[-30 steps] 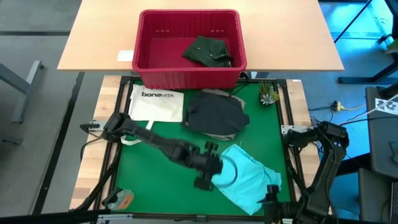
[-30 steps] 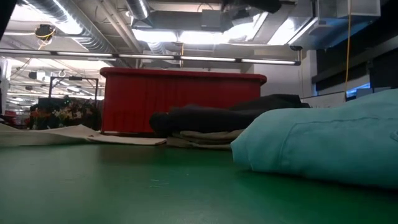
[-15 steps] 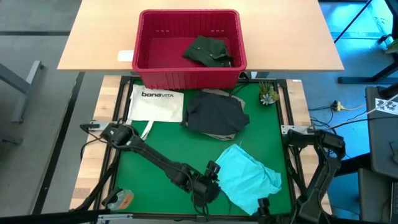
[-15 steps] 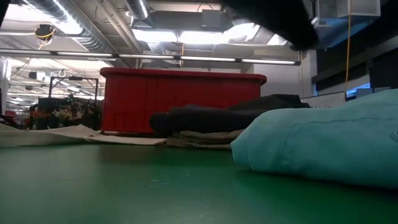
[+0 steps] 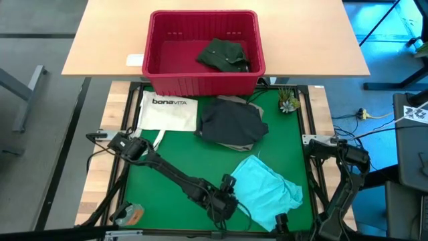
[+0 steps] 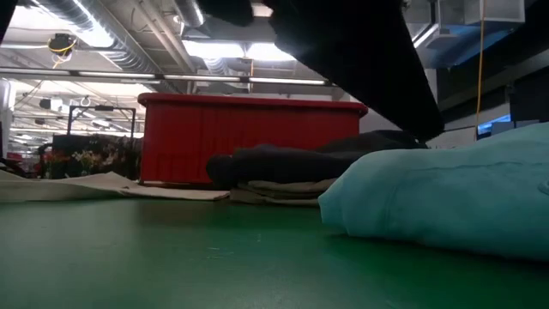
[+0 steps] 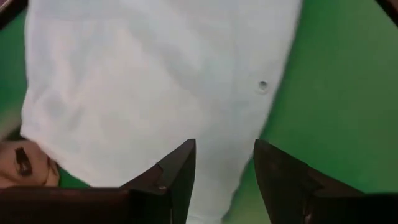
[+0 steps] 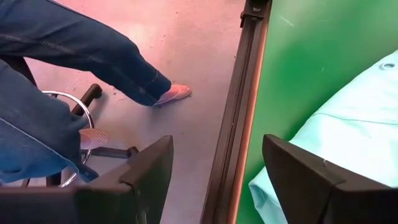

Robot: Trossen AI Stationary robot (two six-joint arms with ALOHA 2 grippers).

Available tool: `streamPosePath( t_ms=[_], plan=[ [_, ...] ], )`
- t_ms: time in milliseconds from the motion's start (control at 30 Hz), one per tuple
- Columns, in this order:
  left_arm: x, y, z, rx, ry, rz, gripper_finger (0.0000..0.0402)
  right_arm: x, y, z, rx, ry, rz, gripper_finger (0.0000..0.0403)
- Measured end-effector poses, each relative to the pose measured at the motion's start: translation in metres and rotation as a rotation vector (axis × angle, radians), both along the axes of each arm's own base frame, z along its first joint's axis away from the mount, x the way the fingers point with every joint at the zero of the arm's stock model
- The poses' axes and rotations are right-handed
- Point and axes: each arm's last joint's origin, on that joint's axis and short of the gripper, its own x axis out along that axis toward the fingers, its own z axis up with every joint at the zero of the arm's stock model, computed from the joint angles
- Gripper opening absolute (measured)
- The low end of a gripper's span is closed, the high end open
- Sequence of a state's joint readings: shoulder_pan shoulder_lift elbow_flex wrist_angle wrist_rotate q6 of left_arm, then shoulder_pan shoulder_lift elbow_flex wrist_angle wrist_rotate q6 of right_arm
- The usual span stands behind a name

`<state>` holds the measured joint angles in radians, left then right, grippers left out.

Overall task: Fold Laundry from Bin
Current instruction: Stack the folded light blue shorts on top of the folded black shorts

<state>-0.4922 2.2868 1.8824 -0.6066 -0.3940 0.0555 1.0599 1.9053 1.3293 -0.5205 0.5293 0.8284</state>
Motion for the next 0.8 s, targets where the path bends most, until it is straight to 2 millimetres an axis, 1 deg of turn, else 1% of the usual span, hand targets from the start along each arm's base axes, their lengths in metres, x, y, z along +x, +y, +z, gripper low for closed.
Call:
streamPosePath(
  t_ms=[133,200,300,633,800],
  plan=[
    [0.008,0.005,-0.002,0.009,-0.108,0.166,0.0176,0.000,0.000,0.000,0.001,0.002,0.001,0.0248],
    [0.010,0.008,-0.002,-0.011,-0.121,0.197,0.0183,0.000,0.000,0.000,0.002,0.004,0.002,0.0248],
    [0.013,0.008,0.000,-0.039,-0.139,0.182,0.0186,0.000,0.000,0.000,0.003,0.006,0.002,0.0248],
    [0.015,0.007,0.002,0.008,-0.151,0.105,0.0187,0.000,0.000,0.000,0.001,0.008,0.002,0.0248],
    [0.015,0.006,0.002,0.007,-0.156,0.097,0.0187,0.000,0.000,0.000,0.001,0.008,0.001,0.0248]
  ],
)
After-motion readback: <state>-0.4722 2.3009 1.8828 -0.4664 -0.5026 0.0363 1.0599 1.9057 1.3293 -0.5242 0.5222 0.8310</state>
